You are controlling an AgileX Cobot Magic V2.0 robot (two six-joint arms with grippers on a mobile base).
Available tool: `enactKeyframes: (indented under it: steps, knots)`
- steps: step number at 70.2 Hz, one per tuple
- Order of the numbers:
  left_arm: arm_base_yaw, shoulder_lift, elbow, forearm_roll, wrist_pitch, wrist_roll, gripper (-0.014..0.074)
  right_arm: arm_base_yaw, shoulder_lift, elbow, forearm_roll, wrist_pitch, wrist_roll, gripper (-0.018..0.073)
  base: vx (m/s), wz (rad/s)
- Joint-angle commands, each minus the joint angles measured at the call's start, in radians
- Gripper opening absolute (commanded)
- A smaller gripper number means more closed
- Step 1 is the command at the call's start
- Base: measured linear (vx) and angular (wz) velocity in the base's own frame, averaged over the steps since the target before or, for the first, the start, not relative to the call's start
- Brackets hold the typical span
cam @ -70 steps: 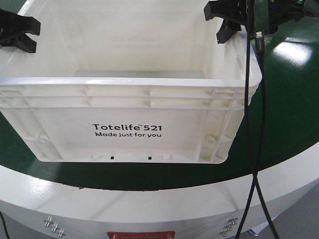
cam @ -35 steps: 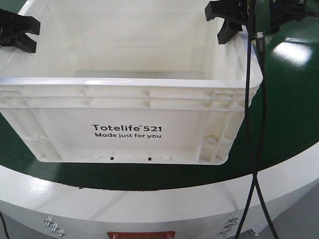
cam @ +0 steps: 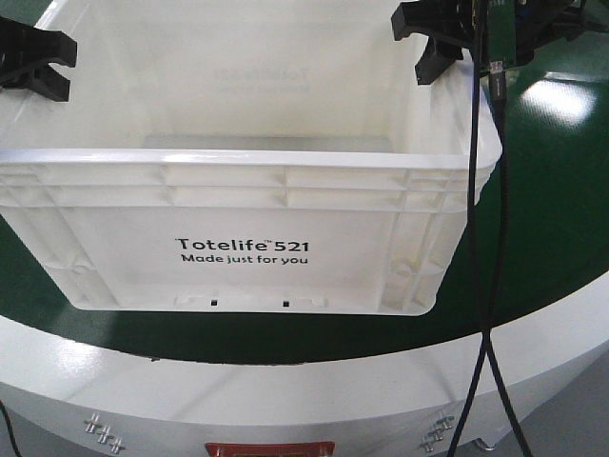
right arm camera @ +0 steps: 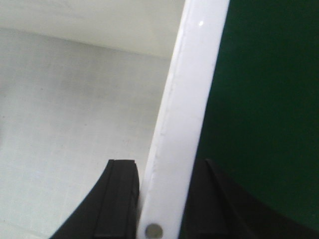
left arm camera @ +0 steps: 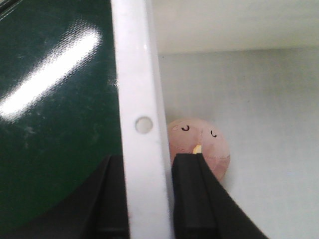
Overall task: Place moving items into box and shelve
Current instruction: 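Lift the white tote off the conveyor with both grippers, then hold the lifted tote with both grippers while the base drives away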
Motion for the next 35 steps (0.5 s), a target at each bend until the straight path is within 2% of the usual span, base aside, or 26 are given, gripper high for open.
enactKeyframes:
  steps: [1,35]
  knots:
    - [-0.005,-0.049,-0.049,-0.042,-0.127,0.006,-0.0026,0.003,-0.066,-0.047,0.033,-0.080,-0.043,-0.0012,0.00,0.00]
    - [-0.005,-0.049,-0.049,-0.042,-0.127,0.006,-0.0026,0.003,-0.066,-0.047,0.033,-0.079,-0.043,-0.0012,-0.02,0.00]
